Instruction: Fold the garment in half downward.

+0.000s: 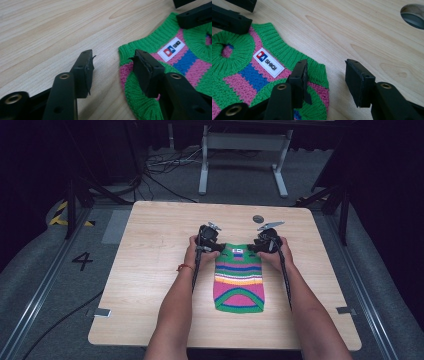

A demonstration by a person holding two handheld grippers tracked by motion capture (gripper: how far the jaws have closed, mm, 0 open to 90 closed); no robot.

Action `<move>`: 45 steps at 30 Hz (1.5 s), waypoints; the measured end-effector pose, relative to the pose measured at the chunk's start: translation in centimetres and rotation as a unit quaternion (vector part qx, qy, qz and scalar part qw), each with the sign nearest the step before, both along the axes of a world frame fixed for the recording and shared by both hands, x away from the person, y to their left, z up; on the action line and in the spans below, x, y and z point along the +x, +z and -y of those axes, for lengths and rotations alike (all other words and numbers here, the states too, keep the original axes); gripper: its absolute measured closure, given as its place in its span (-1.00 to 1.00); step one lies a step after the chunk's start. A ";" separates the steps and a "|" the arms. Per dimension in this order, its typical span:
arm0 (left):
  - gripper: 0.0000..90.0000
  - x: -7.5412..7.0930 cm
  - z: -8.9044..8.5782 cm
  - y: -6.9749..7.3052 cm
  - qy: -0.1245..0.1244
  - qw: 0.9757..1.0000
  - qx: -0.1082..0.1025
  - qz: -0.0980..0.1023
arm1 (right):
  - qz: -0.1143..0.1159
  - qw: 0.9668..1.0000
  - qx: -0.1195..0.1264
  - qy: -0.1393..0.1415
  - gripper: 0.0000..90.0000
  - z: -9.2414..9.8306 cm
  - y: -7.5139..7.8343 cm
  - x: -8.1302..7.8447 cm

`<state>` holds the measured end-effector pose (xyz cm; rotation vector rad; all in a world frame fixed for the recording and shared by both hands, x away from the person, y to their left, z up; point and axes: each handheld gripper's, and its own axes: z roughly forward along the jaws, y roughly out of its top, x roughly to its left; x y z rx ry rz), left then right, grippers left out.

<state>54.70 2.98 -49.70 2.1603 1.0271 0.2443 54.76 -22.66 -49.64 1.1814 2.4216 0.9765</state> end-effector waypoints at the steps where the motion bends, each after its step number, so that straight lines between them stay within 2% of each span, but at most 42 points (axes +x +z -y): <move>1: 0.09 0.0 0.0 0.0 0.000 1.000 0.000 0.000 | 0.000 1.000 0.000 0.000 0.20 0.0 0.0 0.0; 4: 0.07 -0.1 0.2 0.1 -0.007 1.000 -0.006 0.004 | -0.006 1.000 0.003 -0.001 0.22 -0.1 -0.1 0.0; 6: 0.06 -0.1 0.7 -0.2 -0.008 1.000 0.016 0.000 | -0.010 1.000 0.009 -0.002 0.26 -0.1 -0.2 0.0; 8: 0.04 -0.1 0.8 -0.4 -0.004 1.000 0.008 0.001 | -0.011 1.000 0.010 -0.002 0.27 -0.1 -0.3 0.0; 10: 0.03 -0.1 0.7 -0.4 -0.004 1.000 0.009 0.001 | -0.011 1.000 0.010 -0.004 0.29 -0.2 -0.3 -0.1; 12: 0.06 -0.2 0.9 -0.4 -0.003 1.000 0.012 0.002 | -0.012 1.000 0.011 0.001 0.46 -0.4 -0.2 -0.2; 15: 0.44 -0.6 1.0 -0.3 -0.025 1.000 -0.001 -0.009 | -0.017 1.000 0.013 0.007 0.62 -0.5 -0.1 -0.3; 17: 0.74 -0.9 1.0 -0.4 -0.035 0.999 -0.002 -0.004 | -0.015 1.000 0.009 0.006 0.67 -0.7 -0.1 -0.5; 21: 0.82 -1.1 1.0 -0.2 -0.039 0.999 0.005 -0.009 | -0.010 1.000 0.005 0.007 0.80 -1.0 -0.1 -0.8; 22: 0.82 -1.1 1.0 0.0 -0.042 0.999 0.015 -0.006 | -0.008 1.000 0.000 0.011 0.84 -1.0 0.0 -0.8; 25: 0.84 -1.3 1.2 0.2 -0.037 0.999 0.024 0.003 | -0.004 1.000 -0.006 0.015 0.86 -1.2 0.1 -0.9; 28: 0.84 -1.3 1.0 0.8 -0.040 0.999 0.023 0.018 | -0.005 1.000 0.003 0.022 0.87 -1.1 0.6 -1.0; 30: 0.84 -1.4 0.7 1.7 -0.042 0.999 0.017 0.026 | 0.002 1.000 0.004 0.030 0.87 -1.0 0.9 -1.1; 34: 0.85 -1.4 0.5 2.5 -0.043 0.998 0.024 0.040 | 0.014 0.999 0.021 0.034 0.87 -0.8 1.8 -1.3; 35: 0.85 -1.5 0.4 2.9 -0.045 0.998 0.025 0.042 | 0.024 0.999 0.029 0.037 0.87 -0.7 2.5 -1.5; 38: 0.85 -1.4 0.2 3.4 -0.045 0.997 0.029 0.049 | 0.035 0.998 0.033 0.040 0.87 -0.6 3.2 -1.7; 40: 0.84 -1.5 0.1 3.9 -0.041 0.997 0.024 0.054 | 0.045 0.997 0.038 0.042 0.87 -0.5 3.8 -1.9; 43: 0.84 -1.5 0.1 5.1 -0.048 0.996 0.038 0.070 | 0.058 0.997 0.041 0.043 0.87 -0.5 4.5 -2.0; 45: 0.84 -1.5 0.1 5.3 -0.047 0.996 0.038 0.073 | 0.068 0.996 0.044 0.045 0.87 -0.5 4.9 -2.2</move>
